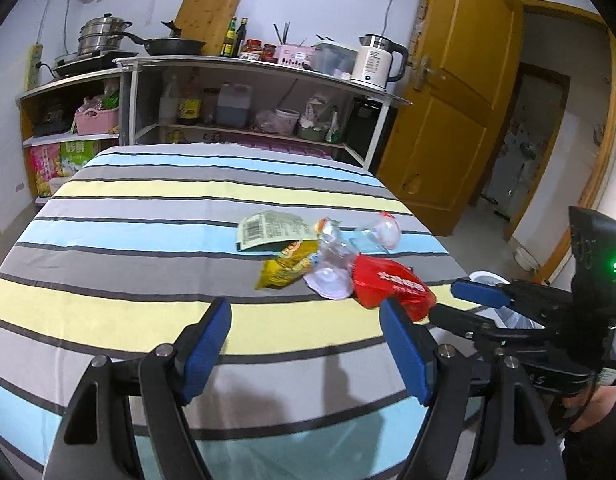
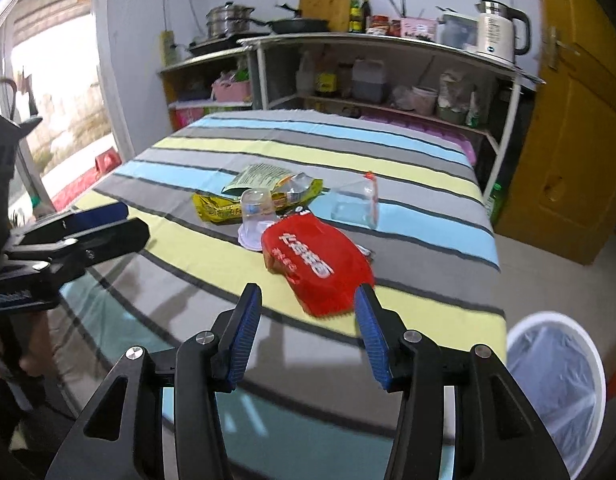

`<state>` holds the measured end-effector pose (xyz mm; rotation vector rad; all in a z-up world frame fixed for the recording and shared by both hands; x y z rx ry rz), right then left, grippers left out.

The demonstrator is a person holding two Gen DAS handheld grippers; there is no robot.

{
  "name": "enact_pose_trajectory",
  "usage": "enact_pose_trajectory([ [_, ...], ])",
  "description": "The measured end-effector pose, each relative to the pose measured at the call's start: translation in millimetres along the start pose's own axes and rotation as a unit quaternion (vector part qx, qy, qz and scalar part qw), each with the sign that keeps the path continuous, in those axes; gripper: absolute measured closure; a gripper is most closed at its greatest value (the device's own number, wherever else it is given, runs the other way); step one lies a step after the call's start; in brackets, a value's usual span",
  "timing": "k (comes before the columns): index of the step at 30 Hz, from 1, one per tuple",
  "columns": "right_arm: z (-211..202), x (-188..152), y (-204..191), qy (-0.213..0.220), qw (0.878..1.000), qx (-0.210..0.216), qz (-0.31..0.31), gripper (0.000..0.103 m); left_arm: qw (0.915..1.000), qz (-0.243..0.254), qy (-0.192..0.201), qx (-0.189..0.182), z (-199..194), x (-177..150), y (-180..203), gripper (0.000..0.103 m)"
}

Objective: Collect trash
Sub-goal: 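Grasp the red snack bag with the right tool while the left grasps the clear plastic cup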

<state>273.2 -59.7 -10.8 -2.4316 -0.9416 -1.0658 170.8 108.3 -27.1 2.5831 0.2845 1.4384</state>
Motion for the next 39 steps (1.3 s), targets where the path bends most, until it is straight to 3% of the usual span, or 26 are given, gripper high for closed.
enact_pose_trajectory([
  [9, 32, 7, 1, -0.035, 0.999, 0.002, -0.035, 0.053, 0.9999, -0.010, 0.001, -0.007, 7, 7, -10, 0.025],
  [14, 43, 6, 9, -0.058, 0.998, 0.002, -0.021, 0.053, 0.9998, -0.013, -0.004, -0.011, 13, 8, -10, 0.025],
  [22, 28, 4, 19, -0.036, 0.999, 0.009, 0.021, 0.074, 0.9997, -0.004, -0.011, -0.020, 18, 9, -2, 0.025],
  [34, -3, -10, 44, -0.018, 0.996, 0.012, 0.090, 0.076, 0.9985, 0.012, -0.045, -0.029, 57, 18, 24, 0.025],
  [39, -10, -15, 54, -0.014, 0.994, 0.009, 0.105, 0.076, 0.9977, 0.007, -0.062, -0.027, 73, 22, 29, 0.033],
])
Point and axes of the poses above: each gripper's, at about its wrist camera, not at the fingertips, and z roughly the way its jaws point, y to its right, x to its top, the point moved 3 cm from there along z, roughly the way its jaws point, and after that the axes turned 3 degrees about y, right-handed, at the moved point
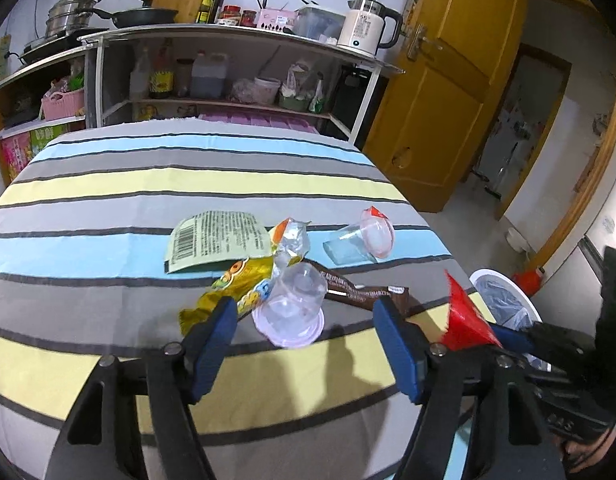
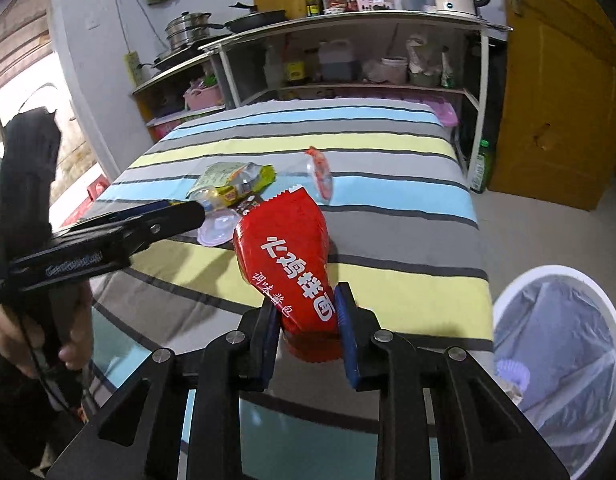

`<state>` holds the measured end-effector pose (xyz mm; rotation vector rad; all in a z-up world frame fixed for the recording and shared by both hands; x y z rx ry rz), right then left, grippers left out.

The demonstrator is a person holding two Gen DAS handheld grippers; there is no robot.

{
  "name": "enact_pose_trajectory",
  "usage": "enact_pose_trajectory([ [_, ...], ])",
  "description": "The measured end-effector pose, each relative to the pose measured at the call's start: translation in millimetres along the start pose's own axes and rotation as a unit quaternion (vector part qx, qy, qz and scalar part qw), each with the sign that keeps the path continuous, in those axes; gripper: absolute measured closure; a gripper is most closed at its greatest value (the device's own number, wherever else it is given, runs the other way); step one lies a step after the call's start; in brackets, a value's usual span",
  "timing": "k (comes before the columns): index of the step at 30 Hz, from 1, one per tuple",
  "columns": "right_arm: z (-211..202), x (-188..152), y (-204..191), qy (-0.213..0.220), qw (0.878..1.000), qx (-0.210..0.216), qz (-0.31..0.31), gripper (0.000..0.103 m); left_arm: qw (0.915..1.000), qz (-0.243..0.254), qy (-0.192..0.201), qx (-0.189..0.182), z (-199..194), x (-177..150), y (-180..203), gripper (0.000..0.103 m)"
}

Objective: Collect trash
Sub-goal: 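Grasp the red snack bag with the right tool while the left grasps the clear plastic cup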

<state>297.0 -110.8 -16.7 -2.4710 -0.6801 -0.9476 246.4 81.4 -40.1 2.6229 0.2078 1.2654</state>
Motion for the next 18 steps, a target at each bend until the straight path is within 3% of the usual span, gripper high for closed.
enact_pose_trajectory([
  [4, -3, -2, 7, 0.003, 1.000, -0.002, 0.010, 0.076, 0.9998, 0.010, -0.003, 0.016, 10, 5, 6, 0.038],
  [10, -6, -3, 14, 0.007, 1.000, -0.005, 0.021, 0.076, 0.9992, 0.006, -0.029, 0.029, 26, 5, 6, 0.057],
  [12, -7, -3, 15, 0.009, 1.000, -0.006, 0.025, 0.076, 0.9990, 0.007, -0.030, 0.032, 27, 5, 6, 0.068],
  [18, -15, -7, 14, 0.015, 0.999, -0.011, 0.031, 0.076, 0.9991, 0.015, -0.019, 0.034, 18, 3, 9, 0.070],
])
Point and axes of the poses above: each gripper's, at about its wrist camera, not at the fingertips, and z roughly the way its jaws point, y to its right, x to its top, the point moved 3 cm from there along z, roughly the way its jaws point, and after that the axes turned 3 degrees about y, right-handed, at the moved point
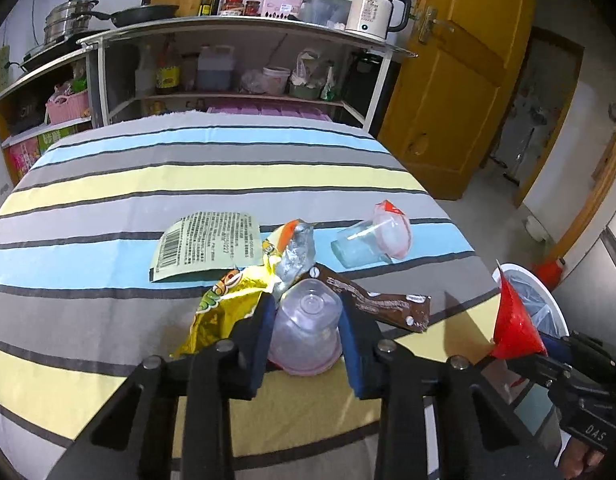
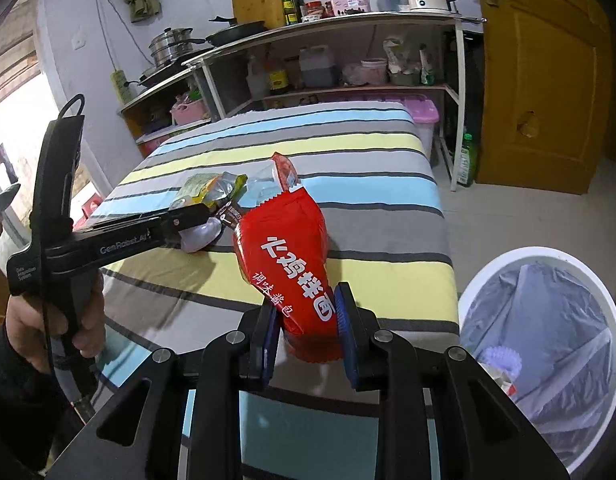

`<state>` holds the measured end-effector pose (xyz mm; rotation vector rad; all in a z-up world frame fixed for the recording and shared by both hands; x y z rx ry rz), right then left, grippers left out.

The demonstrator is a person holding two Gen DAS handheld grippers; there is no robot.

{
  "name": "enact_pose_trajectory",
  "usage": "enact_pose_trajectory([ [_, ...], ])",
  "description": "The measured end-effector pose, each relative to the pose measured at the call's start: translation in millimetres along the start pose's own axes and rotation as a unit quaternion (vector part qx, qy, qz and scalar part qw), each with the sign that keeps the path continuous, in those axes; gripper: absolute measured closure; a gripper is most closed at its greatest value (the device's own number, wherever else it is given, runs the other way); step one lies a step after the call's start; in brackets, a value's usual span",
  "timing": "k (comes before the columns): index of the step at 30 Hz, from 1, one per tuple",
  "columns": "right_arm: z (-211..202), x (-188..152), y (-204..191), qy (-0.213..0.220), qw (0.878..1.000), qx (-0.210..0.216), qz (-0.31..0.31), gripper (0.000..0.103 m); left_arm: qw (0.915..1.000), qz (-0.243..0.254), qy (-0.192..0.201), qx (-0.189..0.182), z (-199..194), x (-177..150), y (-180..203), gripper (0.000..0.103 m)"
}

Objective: Collect trash
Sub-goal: 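Grasp the red snack bag with the right tool while the left grasps the clear plastic cup, then carry the bag and cup over the bin and open both tools to drop them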

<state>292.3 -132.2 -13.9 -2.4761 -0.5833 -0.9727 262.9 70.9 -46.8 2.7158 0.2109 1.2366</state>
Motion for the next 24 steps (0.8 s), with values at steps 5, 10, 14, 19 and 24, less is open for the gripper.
enact_pose_trajectory([
  [5, -14, -4, 2, 0.009, 1.000, -0.010, 0.006, 0.076, 0.9998, 0.005, 0.010, -0.015, -17, -5, 8, 0.070],
  [10, -33, -8, 6, 0.020, 0.999, -0.023, 0.016, 0.076, 0.9992, 0.011, 0.020, -0.033, -38, -12, 21, 0.070],
  [14, -53, -15, 10, 0.031, 0.999, -0.033, 0.024, 0.076, 0.9981, 0.020, 0.033, -0.049, -59, -18, 36, 0.070],
  [19, -77, -23, 17, 0.044, 0.997, -0.046, 0.034, 0.076, 0.9959, 0.038, 0.043, -0.071, -80, -24, 58, 0.070],
  [24, -101, -30, 24, 0.059, 0.996, -0.060, 0.043, 0.076, 0.9927, 0.057, 0.050, -0.095, -92, -26, 86, 0.070],
])
Point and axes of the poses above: each gripper's, at about its wrist camera, not at the fingertips, and z roughly the way its jaws point, y to its right, x to its top, the point moved 3 cm from there along z, roughly the way its jaws point, and after that the axes turned 3 degrees about y, right-handed, at the moved point
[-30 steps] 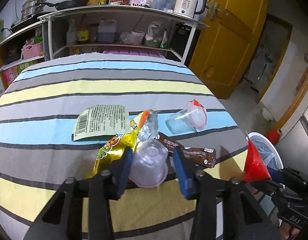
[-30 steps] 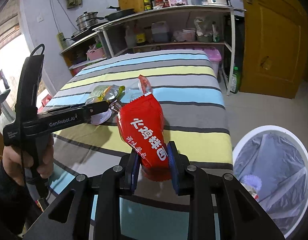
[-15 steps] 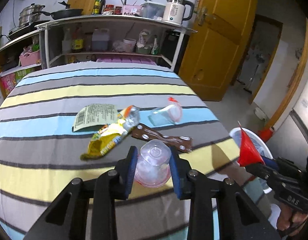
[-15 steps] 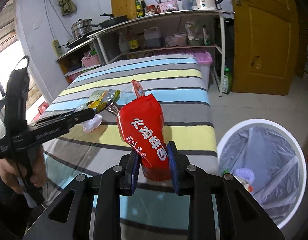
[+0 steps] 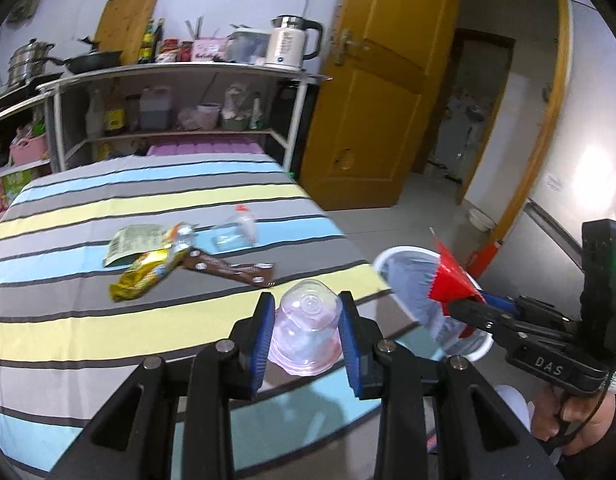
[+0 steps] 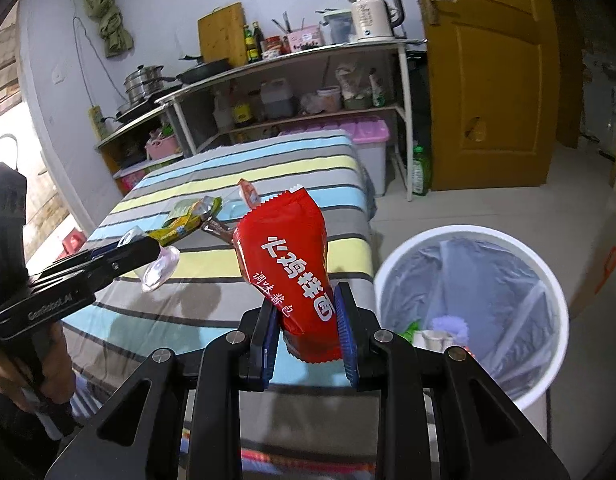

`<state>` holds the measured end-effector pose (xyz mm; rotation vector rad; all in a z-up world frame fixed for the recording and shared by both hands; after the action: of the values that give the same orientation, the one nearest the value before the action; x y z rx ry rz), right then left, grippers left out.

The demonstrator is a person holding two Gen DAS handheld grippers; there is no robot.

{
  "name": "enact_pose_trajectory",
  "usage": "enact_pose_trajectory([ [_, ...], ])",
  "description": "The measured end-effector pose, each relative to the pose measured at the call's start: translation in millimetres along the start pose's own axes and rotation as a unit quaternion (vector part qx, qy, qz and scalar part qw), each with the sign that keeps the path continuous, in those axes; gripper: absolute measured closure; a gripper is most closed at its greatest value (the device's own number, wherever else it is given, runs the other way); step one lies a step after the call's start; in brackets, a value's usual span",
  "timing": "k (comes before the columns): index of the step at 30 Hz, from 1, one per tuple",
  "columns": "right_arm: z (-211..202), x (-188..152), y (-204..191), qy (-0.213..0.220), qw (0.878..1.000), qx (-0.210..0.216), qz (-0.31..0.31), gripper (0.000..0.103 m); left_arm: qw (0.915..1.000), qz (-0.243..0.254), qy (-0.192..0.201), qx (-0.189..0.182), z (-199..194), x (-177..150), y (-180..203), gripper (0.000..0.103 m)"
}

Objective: Collect trash
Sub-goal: 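Carry the bag and cup over the bin and open both tools to drop them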

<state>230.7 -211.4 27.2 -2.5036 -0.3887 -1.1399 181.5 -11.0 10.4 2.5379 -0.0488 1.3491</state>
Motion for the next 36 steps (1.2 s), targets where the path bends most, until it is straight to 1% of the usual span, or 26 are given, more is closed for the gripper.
enact_pose_trajectory([
  [8, -29, -6, 19, 0.017, 1.000, -0.019, 0.013, 0.076, 0.9992, 0.024, 0.000, -0.032, 0, 0, 39, 0.070],
  [15, -43, -13, 41, 0.023, 0.998, -0.040, 0.034, 0.076, 0.9977, 0.040, -0.006, -0.055, 11, 0, 70, 0.070],
  [24, -43, -21, 79, 0.016, 0.996, -0.064, 0.066, 0.075, 0.9946, 0.062, -0.014, -0.082, 32, 3, 107, 0.070],
  [36, -23, -29, 114, -0.010, 0.992, -0.085, 0.098, 0.075, 0.9912, 0.070, -0.042, -0.104, 76, 2, 132, 0.070],
])
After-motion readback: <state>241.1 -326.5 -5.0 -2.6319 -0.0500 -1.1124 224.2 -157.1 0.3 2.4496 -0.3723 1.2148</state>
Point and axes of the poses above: each gripper's, at about its wrist camera, not at the fingertips, and z roughly the way its jaws point, y to its right, x to its top, the point moved 3 cm from there along z, roughly the way its jaws point, and after that the axes turned 3 degrees about y, right-handed, at the moved point
